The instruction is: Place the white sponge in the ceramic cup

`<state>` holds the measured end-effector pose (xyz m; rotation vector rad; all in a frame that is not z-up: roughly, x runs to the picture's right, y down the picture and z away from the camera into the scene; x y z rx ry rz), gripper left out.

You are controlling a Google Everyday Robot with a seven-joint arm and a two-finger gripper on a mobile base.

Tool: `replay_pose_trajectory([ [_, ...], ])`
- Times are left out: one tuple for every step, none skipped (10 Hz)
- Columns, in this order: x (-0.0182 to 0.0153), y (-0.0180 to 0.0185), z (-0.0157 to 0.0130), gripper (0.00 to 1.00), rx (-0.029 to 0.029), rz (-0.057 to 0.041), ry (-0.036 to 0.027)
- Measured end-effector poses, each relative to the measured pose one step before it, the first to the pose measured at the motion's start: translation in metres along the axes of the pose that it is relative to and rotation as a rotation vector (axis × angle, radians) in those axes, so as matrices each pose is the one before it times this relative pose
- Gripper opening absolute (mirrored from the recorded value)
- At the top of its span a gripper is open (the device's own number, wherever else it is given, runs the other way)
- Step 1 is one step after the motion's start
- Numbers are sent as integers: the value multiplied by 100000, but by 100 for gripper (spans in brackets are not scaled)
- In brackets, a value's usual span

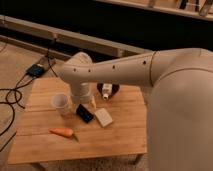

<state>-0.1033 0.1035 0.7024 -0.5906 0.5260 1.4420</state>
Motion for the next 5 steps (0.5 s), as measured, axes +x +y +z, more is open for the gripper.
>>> replay_pose_trajectory([
  [-4, 3, -12, 65, -15, 8, -18],
  [-14, 2, -6, 65, -22, 23, -12],
  [1, 3, 1, 65, -7, 0, 4],
  [27, -16, 140, 65, 70, -3, 253],
  [2, -11, -13, 65, -10, 31, -5],
])
